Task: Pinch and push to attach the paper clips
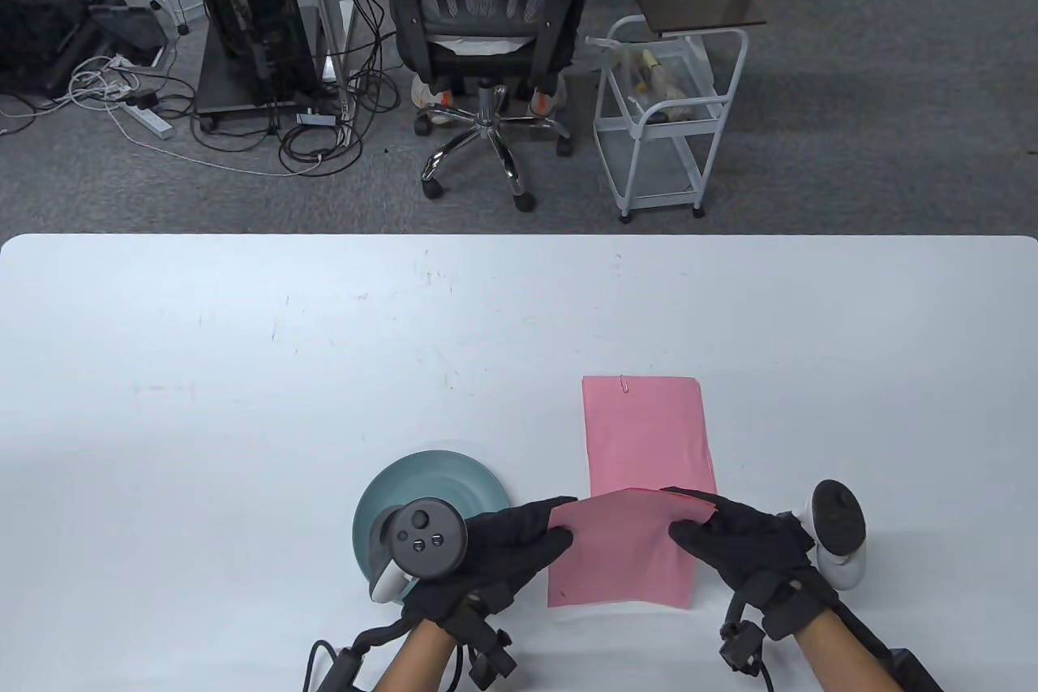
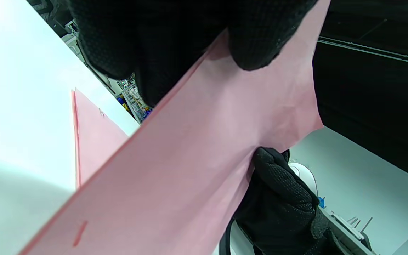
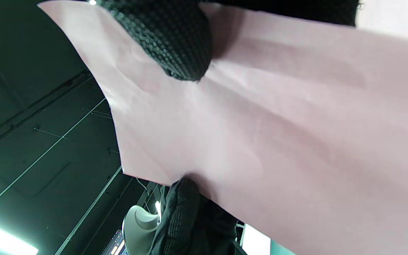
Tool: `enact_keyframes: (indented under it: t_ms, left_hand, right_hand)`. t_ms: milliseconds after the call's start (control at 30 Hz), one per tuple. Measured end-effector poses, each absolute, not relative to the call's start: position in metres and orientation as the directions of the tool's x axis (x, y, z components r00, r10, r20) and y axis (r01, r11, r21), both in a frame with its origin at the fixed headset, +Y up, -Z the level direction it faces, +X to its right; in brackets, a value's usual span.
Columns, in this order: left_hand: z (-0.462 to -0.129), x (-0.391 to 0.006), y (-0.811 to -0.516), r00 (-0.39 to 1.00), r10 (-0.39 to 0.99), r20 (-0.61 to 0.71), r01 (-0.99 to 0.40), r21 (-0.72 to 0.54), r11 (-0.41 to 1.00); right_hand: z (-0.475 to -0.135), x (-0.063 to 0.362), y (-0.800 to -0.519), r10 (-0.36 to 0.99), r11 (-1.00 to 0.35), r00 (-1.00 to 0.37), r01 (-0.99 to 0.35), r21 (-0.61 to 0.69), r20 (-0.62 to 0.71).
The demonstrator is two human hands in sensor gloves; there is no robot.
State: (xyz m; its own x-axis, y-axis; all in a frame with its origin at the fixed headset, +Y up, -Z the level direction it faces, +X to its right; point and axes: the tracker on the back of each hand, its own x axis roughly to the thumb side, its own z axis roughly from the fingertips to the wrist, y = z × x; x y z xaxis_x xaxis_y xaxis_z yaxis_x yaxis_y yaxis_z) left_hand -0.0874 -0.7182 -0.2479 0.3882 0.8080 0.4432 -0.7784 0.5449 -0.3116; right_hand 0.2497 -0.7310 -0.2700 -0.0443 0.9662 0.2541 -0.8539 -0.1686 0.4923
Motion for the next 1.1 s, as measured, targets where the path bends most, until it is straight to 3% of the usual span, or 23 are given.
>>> enact_keyframes:
  t_ms: [167, 267, 333, 400, 467, 600, 833, 1100]
  left_hand:
    - [-0.247, -0.11, -0.701, 0.516, 0.736, 0.438, -0.742, -0.2, 0.639]
    - [-0.248, -0.124, -0.695, 0.659, 0.676, 0.331, -0.649, -0.203, 0.733]
    - [-0.248, -0.131, -0.693, 0.786, 0.549, 0.284, -0.533, -0.138, 0.835]
    - [-0.247, -0.136, -0.692, 0.923, 0.336, 0.186, -0.33, -0.062, 0.942]
    - [-0.249, -0.139, -0.693, 0.973, 0.199, 0.116, -0.188, -0.097, 0.977]
    - [-0.255, -0.142, -0.704, 0.993, 0.095, 0.074, -0.08, -0.184, 0.98]
    - [-0.262, -0.138, -0.727, 0.978, -0.05, 0.203, 0.1, -0.245, 0.964]
    - [-0.266, -0.141, -0.747, 0.946, -0.01, 0.323, 0.089, -0.23, 0.969]
  right_hand:
    - [-0.27, 0.252, -0.73, 0.967, -0.155, -0.035, -0.865, 0.477, 0.252]
    - [-0.271, 0.253, -0.729, 0.968, -0.148, -0.029, -0.871, 0.469, 0.25]
    - [-0.271, 0.254, -0.729, 0.969, -0.142, -0.027, -0.873, 0.467, 0.245]
    - [-0.271, 0.254, -0.729, 0.969, -0.144, -0.029, -0.872, 0.467, 0.244]
    - [-0.271, 0.254, -0.729, 0.969, -0.147, -0.031, -0.871, 0.468, 0.247]
    - [-0.271, 0.254, -0.729, 0.968, -0.146, -0.029, -0.871, 0.468, 0.248]
    - [-0.271, 0.255, -0.728, 0.967, -0.145, -0.026, -0.872, 0.467, 0.252]
    - [-0.27, 0.257, -0.727, 0.967, -0.137, -0.016, -0.876, 0.462, 0.255]
